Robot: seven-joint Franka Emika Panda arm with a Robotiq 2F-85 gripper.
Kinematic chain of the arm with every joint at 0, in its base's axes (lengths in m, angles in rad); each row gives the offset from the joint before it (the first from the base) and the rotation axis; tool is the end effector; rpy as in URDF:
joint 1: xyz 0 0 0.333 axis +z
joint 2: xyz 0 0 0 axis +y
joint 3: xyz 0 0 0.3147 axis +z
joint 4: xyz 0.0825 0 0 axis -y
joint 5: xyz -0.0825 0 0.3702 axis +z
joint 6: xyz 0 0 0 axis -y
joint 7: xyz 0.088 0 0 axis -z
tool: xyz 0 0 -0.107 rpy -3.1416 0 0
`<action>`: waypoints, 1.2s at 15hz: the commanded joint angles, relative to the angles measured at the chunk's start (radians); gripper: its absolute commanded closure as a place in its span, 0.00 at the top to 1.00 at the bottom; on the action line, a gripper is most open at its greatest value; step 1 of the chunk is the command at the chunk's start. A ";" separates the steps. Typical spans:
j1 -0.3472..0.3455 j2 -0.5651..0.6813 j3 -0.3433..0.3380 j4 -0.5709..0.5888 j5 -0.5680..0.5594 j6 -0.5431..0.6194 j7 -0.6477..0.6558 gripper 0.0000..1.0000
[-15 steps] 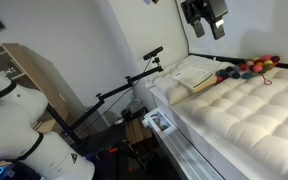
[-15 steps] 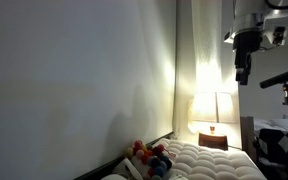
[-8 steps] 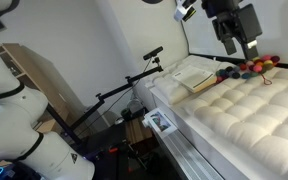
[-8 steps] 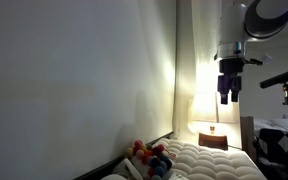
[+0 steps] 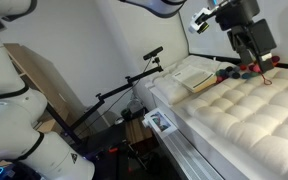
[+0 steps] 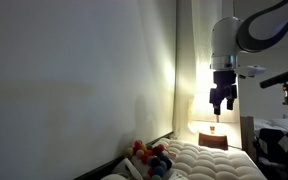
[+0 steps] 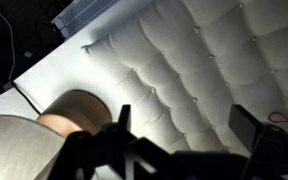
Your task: Put the colorful object in between the two cushions.
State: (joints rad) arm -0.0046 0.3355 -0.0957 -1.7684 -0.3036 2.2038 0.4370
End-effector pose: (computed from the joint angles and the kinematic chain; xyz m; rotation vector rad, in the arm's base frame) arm 0.6375 -0.0692 0.3908 2.8234 -0.5167 0.2095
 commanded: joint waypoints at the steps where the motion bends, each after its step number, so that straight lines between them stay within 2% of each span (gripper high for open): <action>1: 0.013 0.000 -0.014 0.003 0.006 -0.001 -0.004 1.00; 3: 0.012 0.000 -0.015 0.005 0.006 -0.001 -0.004 1.00; 6: 0.044 0.008 -0.022 0.005 -0.082 -0.010 -0.013 1.00; 8: 0.068 0.015 -0.019 0.000 -0.167 -0.020 -0.051 1.00; 12: 0.089 0.041 -0.001 -0.001 -0.254 0.001 -0.174 1.00; 15: 0.066 0.057 0.026 -0.004 -0.235 0.078 -0.336 1.00; 18: 0.018 0.089 0.057 0.012 -0.143 0.203 -0.525 1.00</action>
State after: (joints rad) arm 0.0656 0.4038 -0.0738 -1.7692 -0.5152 2.3127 0.0712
